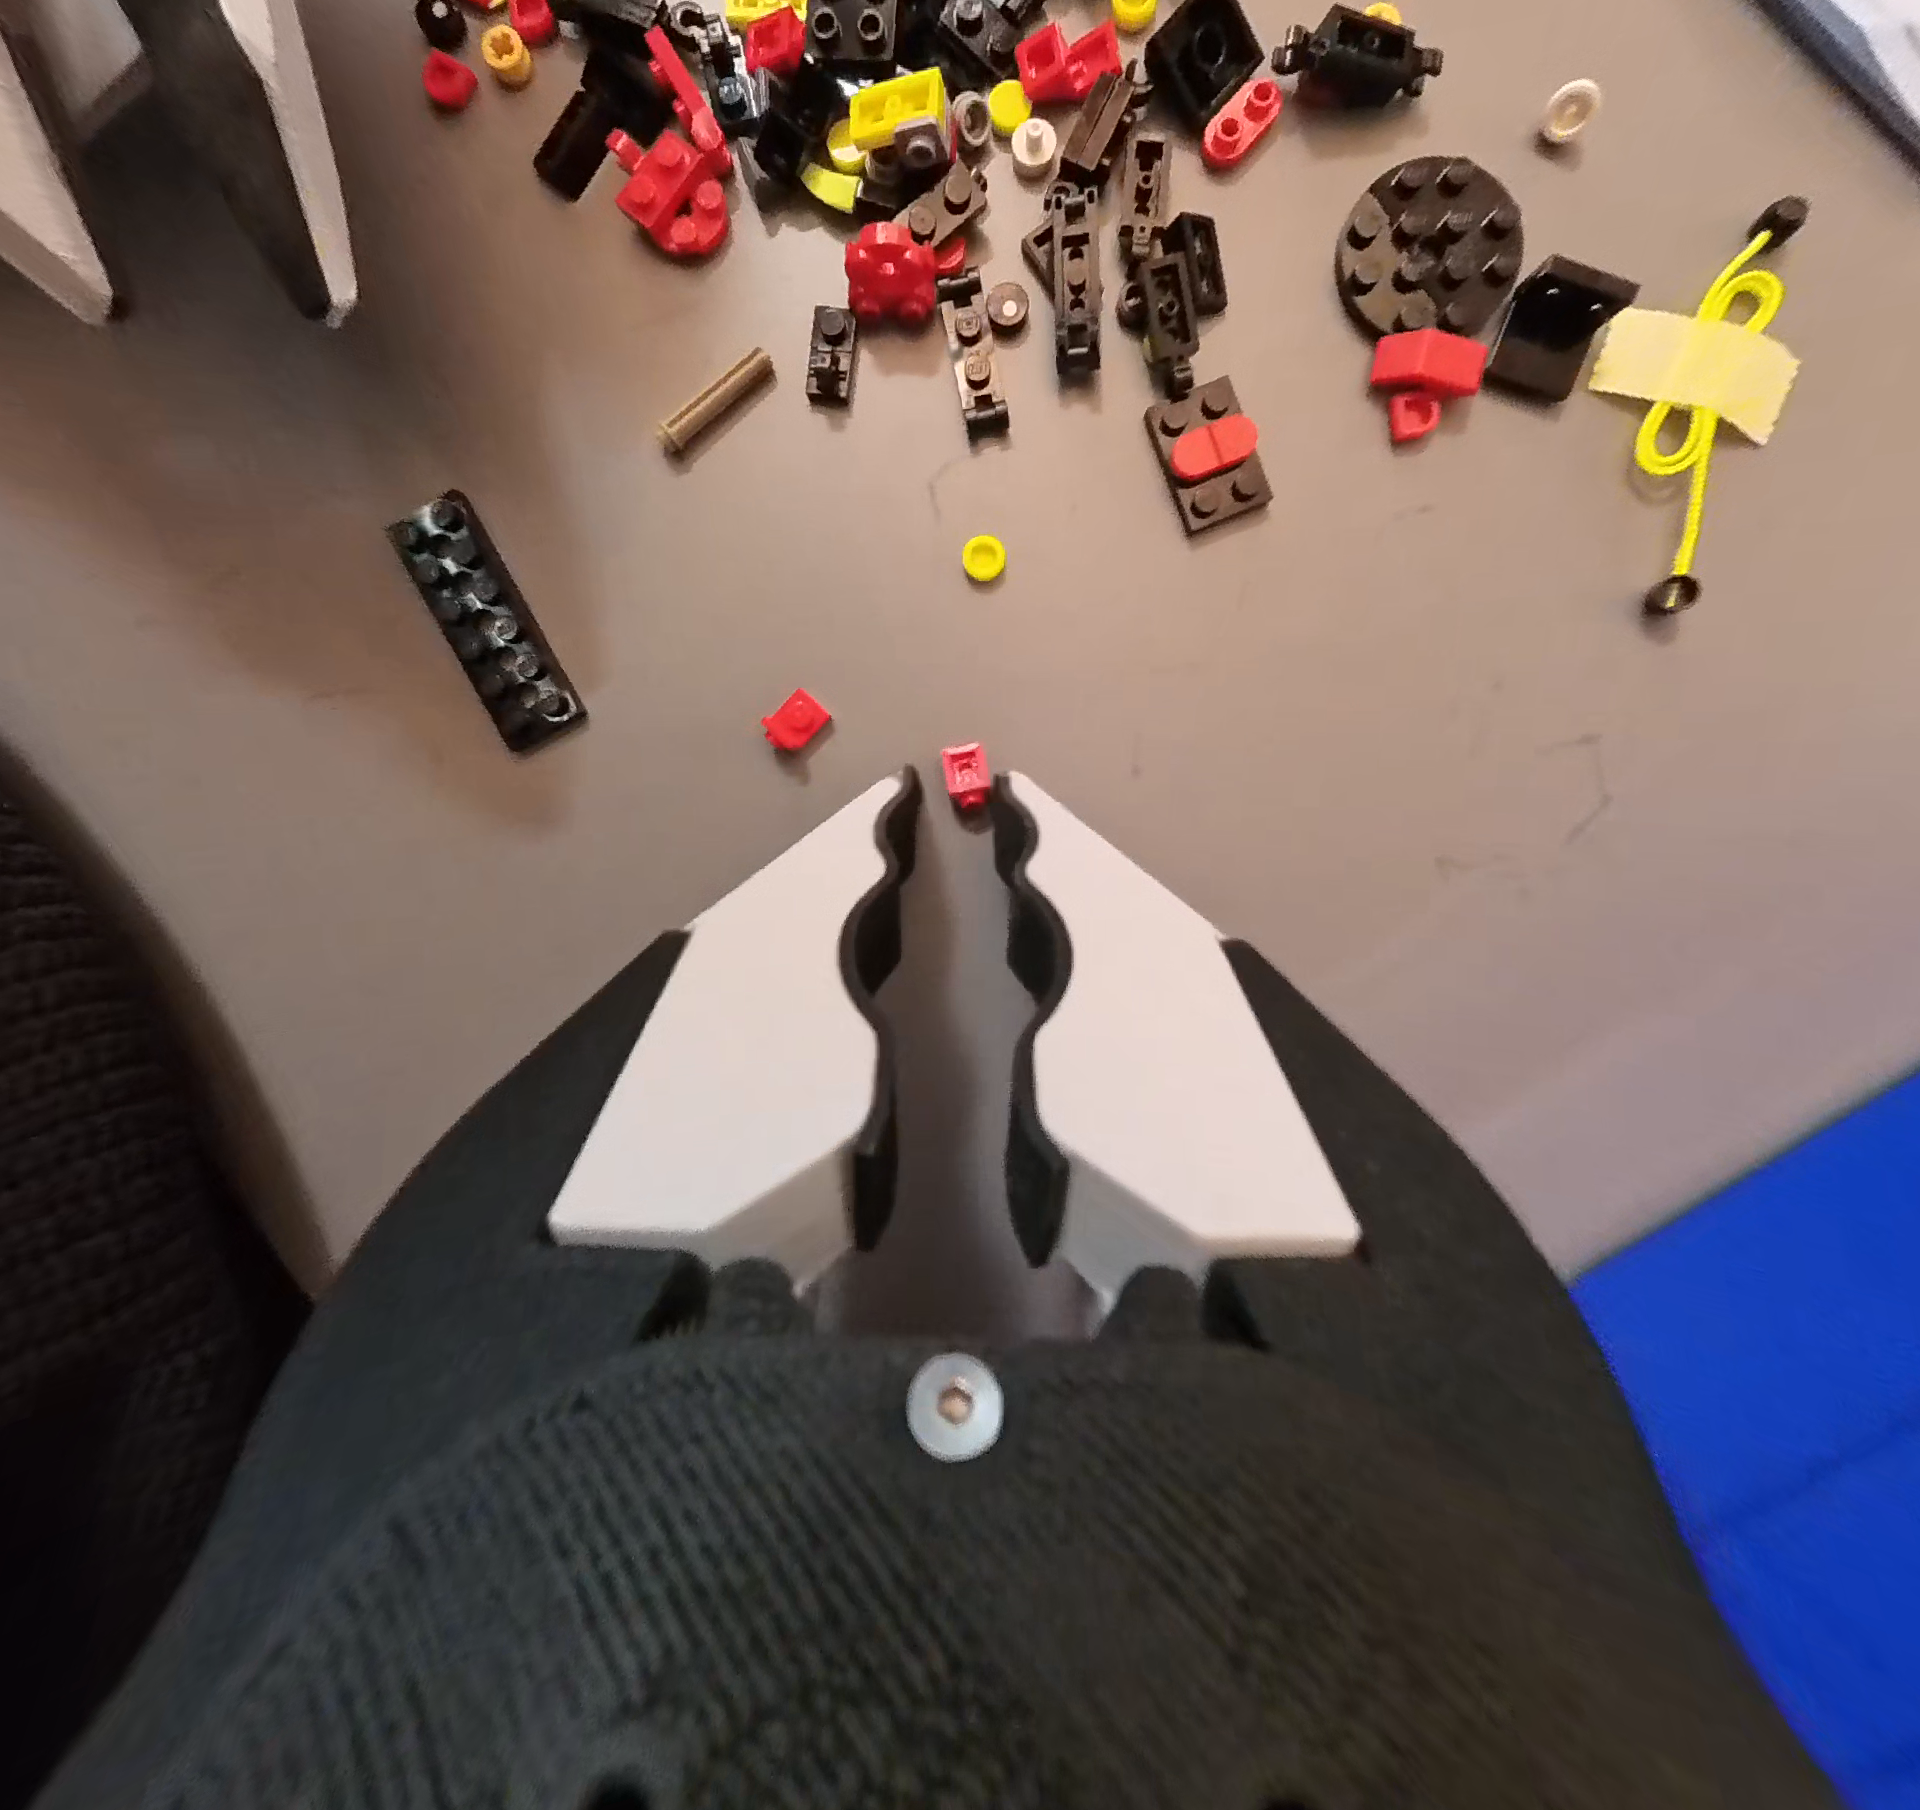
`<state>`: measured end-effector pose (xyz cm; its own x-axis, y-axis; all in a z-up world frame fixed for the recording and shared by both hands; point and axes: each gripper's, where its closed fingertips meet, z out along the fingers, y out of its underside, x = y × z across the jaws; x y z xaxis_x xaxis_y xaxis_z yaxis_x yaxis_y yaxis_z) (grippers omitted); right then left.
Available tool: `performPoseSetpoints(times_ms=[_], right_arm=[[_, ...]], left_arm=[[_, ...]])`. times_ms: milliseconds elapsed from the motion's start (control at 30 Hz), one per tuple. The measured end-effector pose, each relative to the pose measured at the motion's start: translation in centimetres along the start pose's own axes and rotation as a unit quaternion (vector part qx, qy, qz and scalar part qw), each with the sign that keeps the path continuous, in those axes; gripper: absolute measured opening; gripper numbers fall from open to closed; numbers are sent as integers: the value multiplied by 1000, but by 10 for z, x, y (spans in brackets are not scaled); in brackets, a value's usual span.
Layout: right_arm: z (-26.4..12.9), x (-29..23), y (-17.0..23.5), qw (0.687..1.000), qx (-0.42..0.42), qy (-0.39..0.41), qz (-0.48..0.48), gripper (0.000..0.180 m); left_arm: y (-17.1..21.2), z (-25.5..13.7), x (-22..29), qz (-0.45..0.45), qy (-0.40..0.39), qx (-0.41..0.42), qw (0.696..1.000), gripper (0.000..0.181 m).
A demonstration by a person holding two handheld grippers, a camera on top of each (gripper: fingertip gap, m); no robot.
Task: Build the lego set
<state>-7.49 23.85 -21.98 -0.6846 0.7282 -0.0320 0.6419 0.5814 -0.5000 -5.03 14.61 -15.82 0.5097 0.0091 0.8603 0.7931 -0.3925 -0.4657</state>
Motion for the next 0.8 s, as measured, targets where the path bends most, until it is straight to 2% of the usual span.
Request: performPoseSetpoints(times_ms=[233, 400, 500, 800], right_arm=[[-5, -4, -11, 1000, 20, 3, -15, 6], [-27, -38, -59, 986, 137, -9, -91, 6], [-35, -56, -74, 973, 190, -11, -128, 6], [-46, -81, -79, 963, 202, -10, -176, 6]], left_arm=[[-1, 0, 0, 2, -1, 3, 1000, 16], [-11, 2, 1, 13, -20, 35, 999, 16], [-16, 2, -2, 10, -40, 56, 998, 10], [-16, 3, 16, 5, -10, 79, 997, 16]])
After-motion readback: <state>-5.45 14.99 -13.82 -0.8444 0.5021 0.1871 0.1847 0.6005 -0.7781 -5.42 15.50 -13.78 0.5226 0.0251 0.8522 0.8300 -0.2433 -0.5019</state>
